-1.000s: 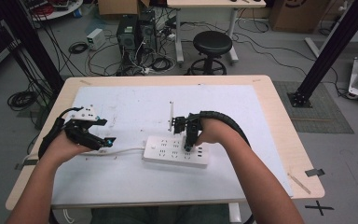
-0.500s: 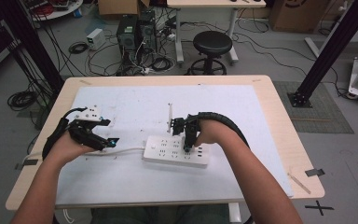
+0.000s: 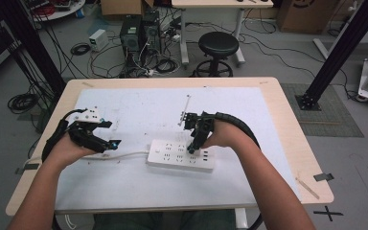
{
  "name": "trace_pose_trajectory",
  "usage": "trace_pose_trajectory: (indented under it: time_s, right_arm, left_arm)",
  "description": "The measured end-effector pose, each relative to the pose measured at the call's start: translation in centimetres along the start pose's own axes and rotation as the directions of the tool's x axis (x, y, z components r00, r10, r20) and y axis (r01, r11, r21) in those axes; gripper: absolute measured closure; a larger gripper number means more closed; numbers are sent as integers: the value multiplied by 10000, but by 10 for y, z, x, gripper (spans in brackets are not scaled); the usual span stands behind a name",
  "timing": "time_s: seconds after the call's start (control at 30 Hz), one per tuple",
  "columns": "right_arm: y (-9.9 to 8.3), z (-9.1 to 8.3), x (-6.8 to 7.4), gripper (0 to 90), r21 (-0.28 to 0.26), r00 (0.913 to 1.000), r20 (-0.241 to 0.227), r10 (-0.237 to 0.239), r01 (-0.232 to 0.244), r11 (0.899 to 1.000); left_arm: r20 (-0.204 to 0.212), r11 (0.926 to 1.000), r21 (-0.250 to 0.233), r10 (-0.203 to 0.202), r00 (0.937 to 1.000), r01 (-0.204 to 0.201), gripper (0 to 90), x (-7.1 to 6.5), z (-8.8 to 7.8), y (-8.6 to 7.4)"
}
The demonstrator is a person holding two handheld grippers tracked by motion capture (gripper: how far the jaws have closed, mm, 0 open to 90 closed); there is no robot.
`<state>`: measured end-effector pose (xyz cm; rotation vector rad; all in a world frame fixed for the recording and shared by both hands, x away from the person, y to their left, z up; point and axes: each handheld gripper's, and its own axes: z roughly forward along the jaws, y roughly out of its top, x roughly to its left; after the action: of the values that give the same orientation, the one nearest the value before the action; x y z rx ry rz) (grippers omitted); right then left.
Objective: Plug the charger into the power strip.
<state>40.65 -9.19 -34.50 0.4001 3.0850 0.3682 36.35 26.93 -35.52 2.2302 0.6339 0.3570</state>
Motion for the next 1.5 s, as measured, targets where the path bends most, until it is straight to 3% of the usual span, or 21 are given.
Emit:
trace_pose_trajectory:
  time_s: [0.07,0.1,0.2,0.23,0.33,0.37,0.4,0.43,0.53,0.57,0.63,0.67,0.7,0.77,0.83,0.97,1.07,1.1,1.27,1.3,1.5]
  right_arm:
    - [-19,-9,-2,350,-1161,9976,17,692,-685,9909]
    - [-24,-10,-3,346,-1421,9970,-35,769,-767,9869]
    - [-32,-11,-2,335,-1797,9948,-17,1016,-1002,9786]
    - [-42,-12,-1,307,-2246,9918,-90,1277,-1265,9662]
    - [-46,-13,-2,308,-2514,9905,-187,1359,-1362,9582]
    - [-52,-15,-2,308,-2907,9874,-236,1566,-1567,9439]
    - [-52,-15,-2,304,-2907,9874,-236,1566,-1567,9439]
    - [-61,-20,-3,273,-3578,9807,-223,1944,-1894,9144]
    - [-66,-23,-3,263,-3945,9794,-189,2012,-1922,8986]
    - [-72,-25,-2,245,-4286,9752,-133,2210,-2052,8799]
    - [-78,-26,-1,222,-4577,9727,-224,2309,-2153,8626]
    - [-78,-26,-1,222,-4577,9727,-224,2309,-2153,8626]
    - [-88,-26,0,214,-4955,9662,-338,2557,-2384,8353]
    - [-89,-25,0,213,-5036,9665,-316,2549,-2356,8312]
    - [-95,-25,1,209,-5248,9629,-465,2658,-2500,8137]
    - [-102,-25,0,199,-5526,9588,-517,2792,-2604,7917]
    - [-104,-26,-2,199,-5644,9593,-448,2786,-2545,7853]
    - [-105,-27,-4,199,-5852,9587,-540,2793,-2570,7691]
    - [-104,-27,-5,199,-5887,9593,-537,2772,-2546,7672]
    - [-104,-27,-6,199,-5952,9582,-607,2795,-2595,7605]
    - [-105,-28,-6,199,-5988,9579,-554,2818,-2577,7584]
  left_arm:
    - [-13,10000,-33,53,10000,-53,187,0,-1,2]
    - [-3,9999,-111,0,10000,0,187,0,-2,2]
    - [-32,9998,-155,136,9999,-137,187,0,-4,5]
    - [-34,9997,-201,149,9999,-149,187,0,-4,5]
    - [-7,9995,-265,168,9999,-169,187,1,-4,6]
    - [-7,9995,-265,168,9999,-169,187,1,-4,6]
    - [22,9985,-515,204,9998,-203,187,2,-4,6]
    - [10,9981,-579,216,9998,-215,187,3,-4,7]
    - [46,9969,-703,364,9993,-360,187,3,-4,7]
    - [90,9962,-800,342,9994,-334,187,4,-4,7]
    - [166,9953,-901,370,9992,-354,187,4,-2,8]
    - [166,9953,-901,370,9992,-354,187,4,-2,8]
    - [231,9947,-940,439,9988,-415,187,4,0,8]
    - [261,9946,-925,489,9985,-463,187,4,1,8]
    - [340,9939,-968,566,9978,-531,187,2,2,9]
    - [359,9917,-1156,617,9975,-572,187,1,2,9]
    - [362,9910,-1215,614,9975,-566,187,2,3,9]
    - [357,9905,-1252,625,9974,-576,187,3,3,9]
    - [387,9900,-1316,567,9976,-512,187,3,3,9]
    - [391,9904,-1281,566,9976,-511,187,2,3,9]
    - [394,9896,-1331,597,9974,-539,187,0,3,9]
